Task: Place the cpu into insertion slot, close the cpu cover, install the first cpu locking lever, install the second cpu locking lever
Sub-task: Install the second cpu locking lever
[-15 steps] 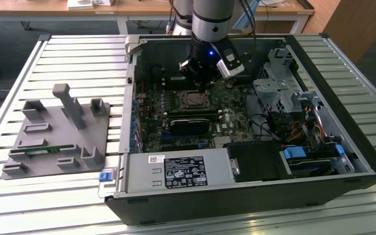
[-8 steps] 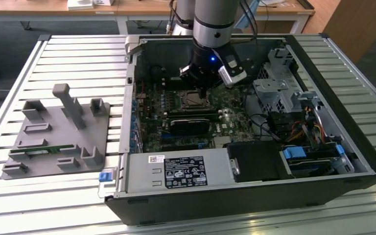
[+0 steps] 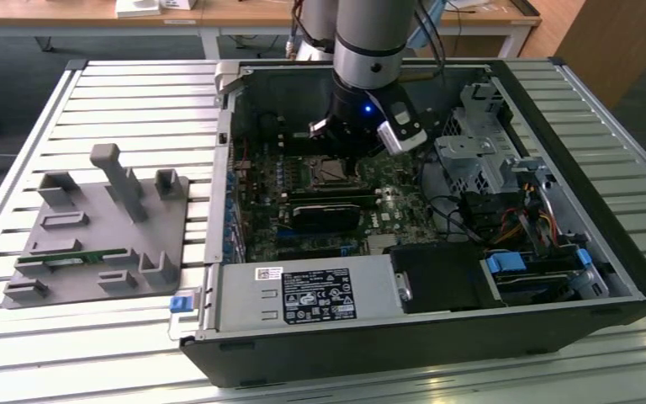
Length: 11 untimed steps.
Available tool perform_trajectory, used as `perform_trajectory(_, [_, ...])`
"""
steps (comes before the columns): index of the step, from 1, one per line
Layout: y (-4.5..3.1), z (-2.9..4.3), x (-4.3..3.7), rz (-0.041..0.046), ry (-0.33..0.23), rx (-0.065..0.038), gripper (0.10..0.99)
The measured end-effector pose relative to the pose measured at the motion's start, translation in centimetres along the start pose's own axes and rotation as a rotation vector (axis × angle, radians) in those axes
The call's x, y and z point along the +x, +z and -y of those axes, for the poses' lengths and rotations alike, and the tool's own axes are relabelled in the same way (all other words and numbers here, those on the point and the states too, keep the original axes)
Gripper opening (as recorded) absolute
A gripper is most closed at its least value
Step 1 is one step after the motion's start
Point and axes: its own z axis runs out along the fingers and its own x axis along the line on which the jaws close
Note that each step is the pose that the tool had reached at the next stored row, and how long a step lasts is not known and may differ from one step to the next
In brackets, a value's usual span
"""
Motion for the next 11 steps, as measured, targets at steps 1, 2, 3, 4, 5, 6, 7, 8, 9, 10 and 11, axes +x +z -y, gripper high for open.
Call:
perform_trajectory(1, [0.0, 0.01, 0.04, 0.0, 0.0, 0.0, 0.106])
perform_trajectory(2, [0.01, 0.02, 0.13, 0.0001, 0.0, 0.0, 0.106])
perform_trajectory(3, [0.01, 0.03, 0.3, 0.0, 0.0, 0.0, 0.106])
perform_trajectory(4, [0.01, 0.04, 0.57, 0.0, 0.0, 0.0, 0.106])
perform_trajectory(5, [0.0, 0.05, 0.82, 0.0001, 0.0, 0.0, 0.106])
perform_trajectory(6, [0.0, 0.06, 0.98, 0.0, 0.0, 0.0, 0.106])
perform_trajectory(7, [0.0, 0.13, 1.09, 0.0, 0.0, 0.0, 0.106])
perform_trajectory(8, [-0.01, 0.25, 1.11, -0.0001, 0.0, 0.0, 0.106])
perform_trajectory(9, [-0.01, 0.36, 1.13, 0.0, 0.0, 0.0, 0.106])
perform_trajectory(10, [-0.01, 0.41, 1.2, 0.0, 0.0, 0.0, 0.106])
perform_trajectory(11, [-0.01, 0.49, 1.35, 0.0, 0.0, 0.0, 0.106])
